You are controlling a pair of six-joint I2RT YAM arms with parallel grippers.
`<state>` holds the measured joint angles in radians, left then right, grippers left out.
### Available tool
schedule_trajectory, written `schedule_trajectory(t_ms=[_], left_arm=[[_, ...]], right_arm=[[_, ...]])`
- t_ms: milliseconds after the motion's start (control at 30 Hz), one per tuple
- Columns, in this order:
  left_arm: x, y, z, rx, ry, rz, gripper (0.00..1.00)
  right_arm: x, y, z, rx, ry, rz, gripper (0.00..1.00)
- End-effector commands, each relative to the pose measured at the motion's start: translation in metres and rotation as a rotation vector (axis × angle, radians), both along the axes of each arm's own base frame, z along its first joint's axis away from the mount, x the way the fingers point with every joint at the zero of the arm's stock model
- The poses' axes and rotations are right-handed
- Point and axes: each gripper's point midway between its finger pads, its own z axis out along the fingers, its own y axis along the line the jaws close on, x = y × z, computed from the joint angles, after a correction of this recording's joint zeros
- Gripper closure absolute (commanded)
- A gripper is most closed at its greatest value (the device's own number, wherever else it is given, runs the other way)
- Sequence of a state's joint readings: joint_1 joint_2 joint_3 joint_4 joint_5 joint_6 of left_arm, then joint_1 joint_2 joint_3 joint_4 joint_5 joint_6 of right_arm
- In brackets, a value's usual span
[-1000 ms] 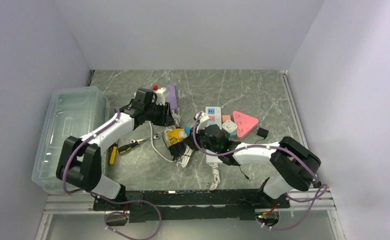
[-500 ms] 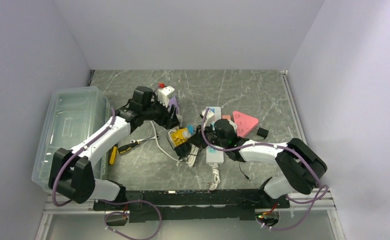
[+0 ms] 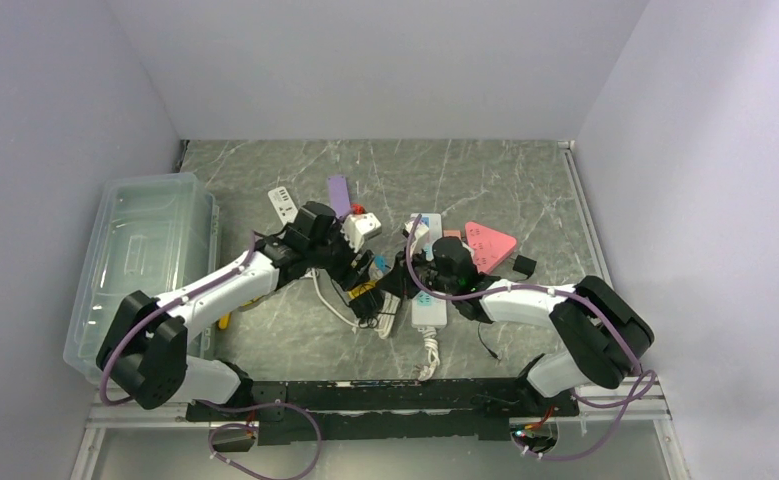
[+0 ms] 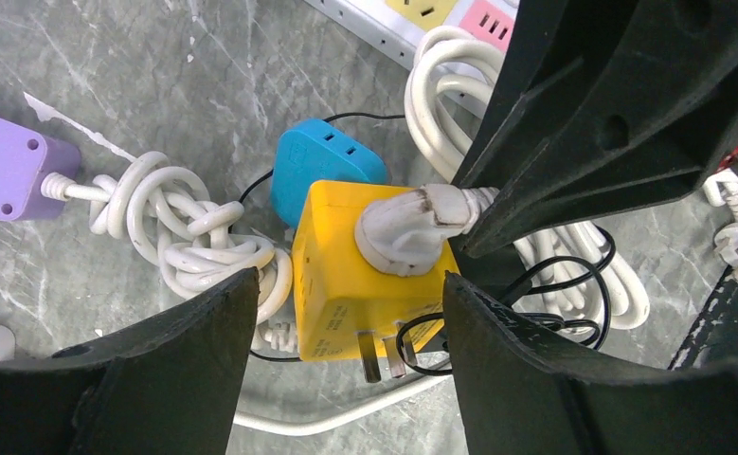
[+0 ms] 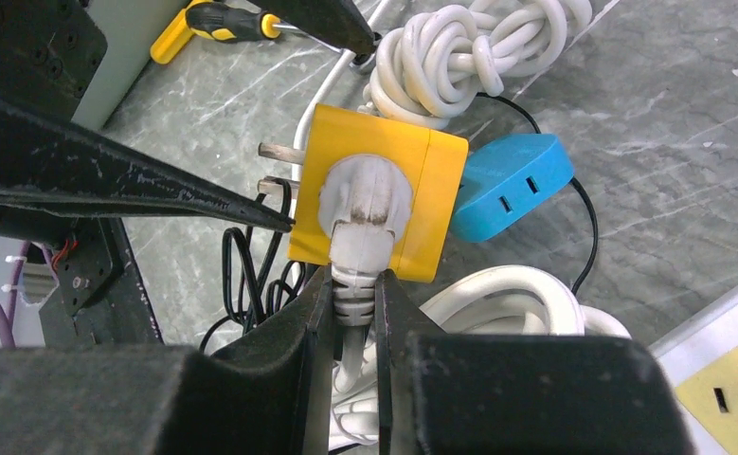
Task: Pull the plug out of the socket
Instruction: Remove the plug from the socket.
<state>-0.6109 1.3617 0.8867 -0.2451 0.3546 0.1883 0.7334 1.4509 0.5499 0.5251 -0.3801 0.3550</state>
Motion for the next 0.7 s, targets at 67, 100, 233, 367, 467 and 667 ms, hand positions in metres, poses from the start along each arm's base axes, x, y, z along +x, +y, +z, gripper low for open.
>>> schedule_trajectory(t_ms=[67,100,233,367,467,667], left_arm=[[0.009,-0.005,0.008,0.035,-0.104,-0.025,0.23],[0.009,-0.006,0.007,0.035,-0.104,-0.026,0.22],[0.005,-0.012,0.002,0.03,-0.096,-0.048,0.19],[0.003,-0.014,-0.003,0.046,-0.094,-0.046,0.14],[0.003,-0.015,-0.008,0.071,-0.102,-0.04,0.13],[0.008,-0.005,-0.013,0.142,-0.123,-0.015,0.12]], right_arm=[[0.008,0.013,0.068,0.205,-0.148,0.047,1.0],[0.008,0.013,0.068,0.208,-0.147,0.046,1.0],[0.008,0.012,0.069,0.212,-0.144,0.045,1.0],[0.008,0.012,0.068,0.216,-0.138,0.049,1.0],[0.008,0.012,0.068,0.218,-0.135,0.049,1.0],[0.01,0.01,0.068,0.222,-0.136,0.041,1.0]])
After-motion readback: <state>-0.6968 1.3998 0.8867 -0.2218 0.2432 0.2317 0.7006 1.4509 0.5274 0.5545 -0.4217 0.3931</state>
